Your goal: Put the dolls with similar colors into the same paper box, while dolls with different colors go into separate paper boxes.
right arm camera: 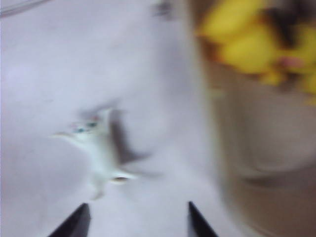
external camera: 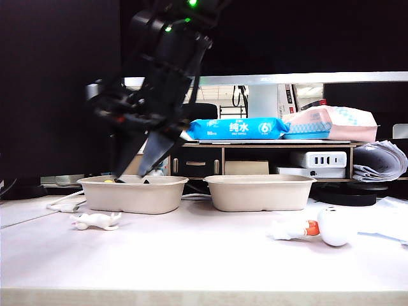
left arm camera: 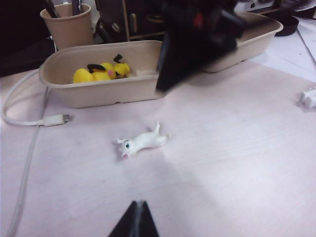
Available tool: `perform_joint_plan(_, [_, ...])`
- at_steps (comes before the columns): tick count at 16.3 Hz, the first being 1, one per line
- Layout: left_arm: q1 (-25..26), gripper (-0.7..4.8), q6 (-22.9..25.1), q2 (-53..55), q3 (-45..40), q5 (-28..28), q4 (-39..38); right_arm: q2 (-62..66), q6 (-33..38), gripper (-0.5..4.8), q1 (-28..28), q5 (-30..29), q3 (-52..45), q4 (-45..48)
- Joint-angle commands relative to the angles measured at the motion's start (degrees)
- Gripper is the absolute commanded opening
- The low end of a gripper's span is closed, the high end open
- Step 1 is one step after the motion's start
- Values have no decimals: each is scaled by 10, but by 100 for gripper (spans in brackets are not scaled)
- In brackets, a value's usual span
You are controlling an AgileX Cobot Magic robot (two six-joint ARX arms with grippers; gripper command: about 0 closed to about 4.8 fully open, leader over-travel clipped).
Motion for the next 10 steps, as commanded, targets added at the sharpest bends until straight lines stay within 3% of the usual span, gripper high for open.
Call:
perform_joint_plan(1, [0,-5,0,0,0,2,5,7,-75,246,31,-9,1,3])
perform_joint_plan(3, [0,-5,0,0,0,2,5,14,-104,291,39,-8,1,7])
perform_joint_plan(10, [0,-5,0,-3,0,2,5,49,-111,295,45,13,1,50])
